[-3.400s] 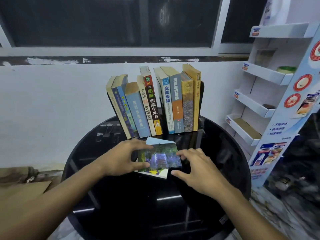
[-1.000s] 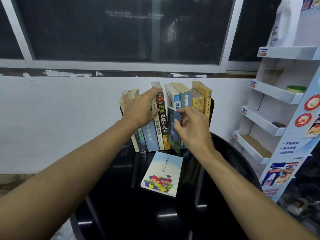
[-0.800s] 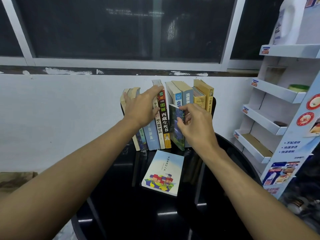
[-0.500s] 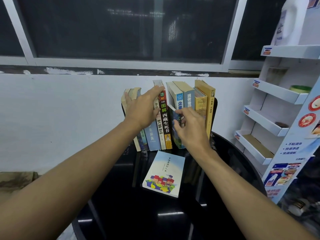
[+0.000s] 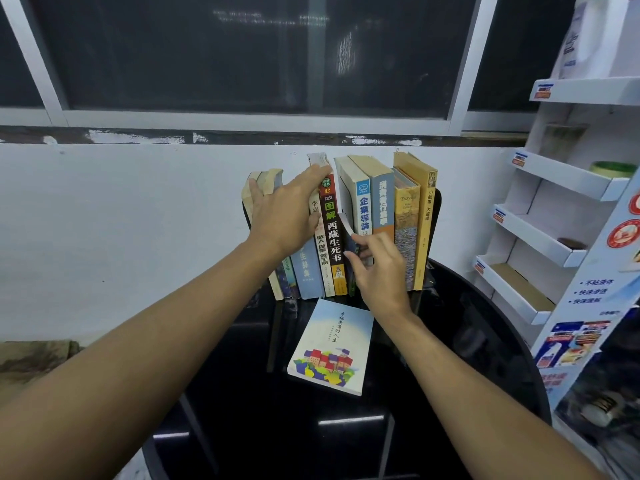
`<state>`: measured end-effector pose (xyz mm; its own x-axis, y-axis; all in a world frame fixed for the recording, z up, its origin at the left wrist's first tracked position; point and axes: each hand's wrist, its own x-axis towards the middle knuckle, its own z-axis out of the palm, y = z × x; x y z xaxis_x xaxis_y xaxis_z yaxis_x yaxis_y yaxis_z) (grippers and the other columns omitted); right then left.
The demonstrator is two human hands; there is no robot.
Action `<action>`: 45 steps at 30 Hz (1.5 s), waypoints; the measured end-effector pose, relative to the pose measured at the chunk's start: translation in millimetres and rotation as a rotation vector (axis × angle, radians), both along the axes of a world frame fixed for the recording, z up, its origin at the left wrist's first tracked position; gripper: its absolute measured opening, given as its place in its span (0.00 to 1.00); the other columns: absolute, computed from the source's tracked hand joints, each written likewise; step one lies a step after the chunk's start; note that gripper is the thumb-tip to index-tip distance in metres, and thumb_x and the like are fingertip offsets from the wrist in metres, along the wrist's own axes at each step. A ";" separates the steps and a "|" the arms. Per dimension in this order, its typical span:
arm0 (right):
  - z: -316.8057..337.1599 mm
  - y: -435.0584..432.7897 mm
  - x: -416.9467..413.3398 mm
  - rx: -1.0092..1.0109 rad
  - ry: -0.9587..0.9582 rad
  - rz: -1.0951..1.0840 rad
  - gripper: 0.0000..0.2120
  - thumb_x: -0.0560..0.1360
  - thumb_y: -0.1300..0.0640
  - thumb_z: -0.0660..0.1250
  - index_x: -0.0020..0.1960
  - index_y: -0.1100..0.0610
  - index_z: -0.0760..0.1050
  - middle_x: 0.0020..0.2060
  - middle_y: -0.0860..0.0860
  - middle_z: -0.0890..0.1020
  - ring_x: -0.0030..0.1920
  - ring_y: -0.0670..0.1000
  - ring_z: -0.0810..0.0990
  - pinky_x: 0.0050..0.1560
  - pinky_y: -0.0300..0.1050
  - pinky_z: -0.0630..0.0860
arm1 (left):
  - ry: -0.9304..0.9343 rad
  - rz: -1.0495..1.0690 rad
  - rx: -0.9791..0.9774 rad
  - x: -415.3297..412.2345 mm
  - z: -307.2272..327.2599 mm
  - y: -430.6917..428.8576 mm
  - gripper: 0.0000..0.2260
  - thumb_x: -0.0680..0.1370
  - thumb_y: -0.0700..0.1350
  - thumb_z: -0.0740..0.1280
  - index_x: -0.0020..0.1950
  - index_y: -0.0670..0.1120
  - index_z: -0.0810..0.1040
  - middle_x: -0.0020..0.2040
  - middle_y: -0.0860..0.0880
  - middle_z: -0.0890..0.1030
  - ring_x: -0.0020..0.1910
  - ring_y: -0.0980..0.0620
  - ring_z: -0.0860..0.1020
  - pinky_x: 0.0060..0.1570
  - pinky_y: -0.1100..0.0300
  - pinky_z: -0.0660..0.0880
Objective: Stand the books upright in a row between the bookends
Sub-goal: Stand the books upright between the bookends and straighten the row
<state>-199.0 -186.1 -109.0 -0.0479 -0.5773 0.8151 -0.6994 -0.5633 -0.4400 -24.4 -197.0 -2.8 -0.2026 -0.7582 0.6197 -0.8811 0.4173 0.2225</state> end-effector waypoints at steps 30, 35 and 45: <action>6.2 -3.1 -13.5 0.275 0.179 0.122 0.29 0.78 0.67 0.70 0.76 0.52 0.70 0.45 0.45 0.79 0.42 0.43 0.79 0.47 0.39 0.80 | -0.008 0.007 -0.014 0.4 -2.8 -2.2 0.33 0.78 0.45 0.70 0.78 0.61 0.59 0.76 0.57 0.70 0.73 0.41 0.71 0.73 0.28 0.42; 6.7 -5.4 -14.0 0.289 0.158 0.134 0.28 0.78 0.67 0.70 0.75 0.52 0.70 0.43 0.46 0.80 0.40 0.43 0.79 0.45 0.40 0.81 | -0.001 0.001 -0.009 -0.3 -1.9 -0.2 0.33 0.78 0.45 0.70 0.78 0.60 0.60 0.76 0.57 0.70 0.71 0.42 0.74 0.73 0.29 0.42; 11.5 -7.1 -11.6 0.316 0.179 0.137 0.27 0.78 0.67 0.69 0.75 0.53 0.70 0.42 0.46 0.80 0.36 0.36 0.76 0.43 0.40 0.78 | 0.015 -0.015 0.025 0.3 0.6 3.5 0.32 0.78 0.44 0.69 0.78 0.61 0.60 0.75 0.58 0.71 0.72 0.43 0.73 0.74 0.30 0.41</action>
